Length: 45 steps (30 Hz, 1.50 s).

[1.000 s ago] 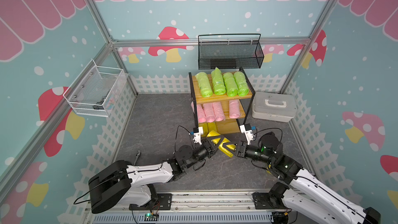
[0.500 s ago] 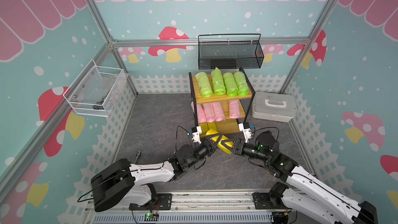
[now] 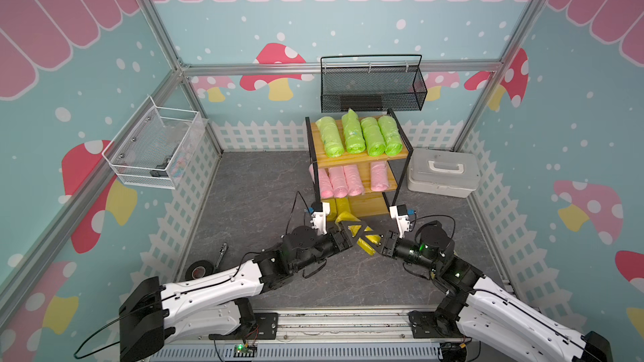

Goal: Sort the rolls of trash bags by color and place them on the shelf
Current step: Pick up the roll of trash bags from the center of the board, then place the roll of trash bags on the shelf.

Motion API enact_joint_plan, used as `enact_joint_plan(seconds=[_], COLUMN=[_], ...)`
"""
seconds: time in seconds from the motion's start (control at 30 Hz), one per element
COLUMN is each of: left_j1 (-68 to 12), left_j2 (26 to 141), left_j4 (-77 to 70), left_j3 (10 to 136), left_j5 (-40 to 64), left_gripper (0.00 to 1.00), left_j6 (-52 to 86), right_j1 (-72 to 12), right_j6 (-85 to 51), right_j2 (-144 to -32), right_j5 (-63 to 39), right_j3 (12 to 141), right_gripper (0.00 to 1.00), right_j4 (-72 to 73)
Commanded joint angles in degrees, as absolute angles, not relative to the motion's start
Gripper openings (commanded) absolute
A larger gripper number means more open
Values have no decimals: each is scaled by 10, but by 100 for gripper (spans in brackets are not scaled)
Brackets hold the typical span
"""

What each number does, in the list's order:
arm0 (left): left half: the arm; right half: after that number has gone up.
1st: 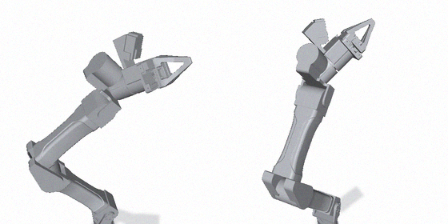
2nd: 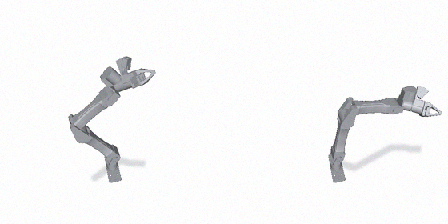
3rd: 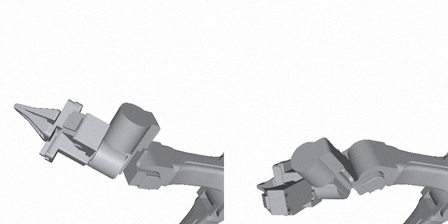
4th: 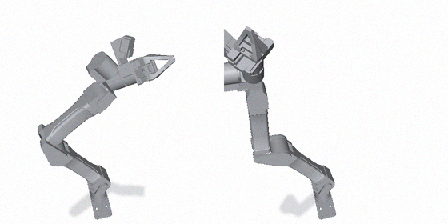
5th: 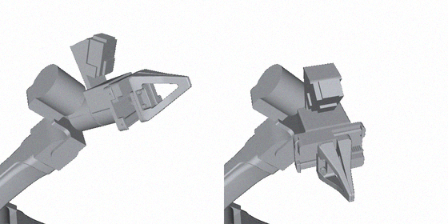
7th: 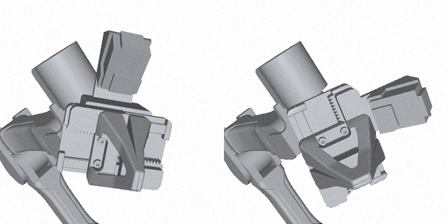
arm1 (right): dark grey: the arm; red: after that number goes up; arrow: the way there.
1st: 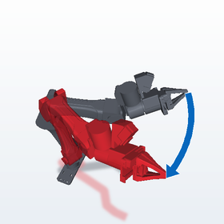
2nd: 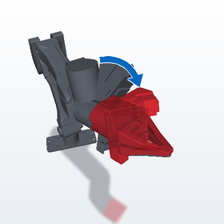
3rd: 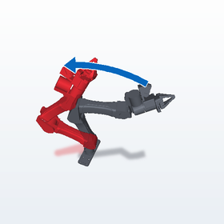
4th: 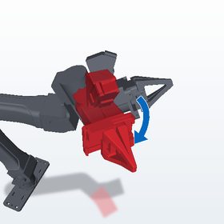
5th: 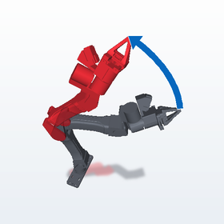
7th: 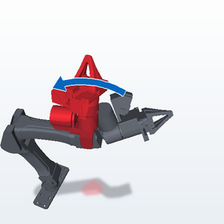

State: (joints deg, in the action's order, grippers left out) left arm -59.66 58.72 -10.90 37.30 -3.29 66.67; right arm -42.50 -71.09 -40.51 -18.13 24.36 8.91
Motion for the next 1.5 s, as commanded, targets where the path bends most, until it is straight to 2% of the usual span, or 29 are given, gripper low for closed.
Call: enact_joint_plan(seconds=[0.0, 0.27, 0.5, 0.7, 0.93, 1.1, 1.47], left_j1=[-586, -575, -573, -572, -571, -571, -567], left_j2=[496, 319, 280, 281, 268, 256, 242], left_j4=[8, 92, 118, 115, 128, 138, 158], left_j3=[376, 306, 285, 283, 287, 286, 287], left_j5=[-103, -166, -170, -167, -164, -161, -161], left_gripper=[97, 98, 97, 97, 97, 97, 97], left_j6=[589, 589, 596, 593, 584, 584, 579], right_j1=[-424, -417, -411, -402, -387, -369, -341], right_j6=[-743, -764, -772, -791, -815, -813, -822], right_j2=[-419, -479, -543, -642, -812, -893, -1010], right_j5=[-109, -4, 59, 101, 96, 81, 55], right_j3=[184, 131, 122, 125, 150, 183, 253], right_gripper=[0, 0, 0, 0, 0, 0, 0], right_j4=[87, 241, 358, 494, 684, 757, 811])
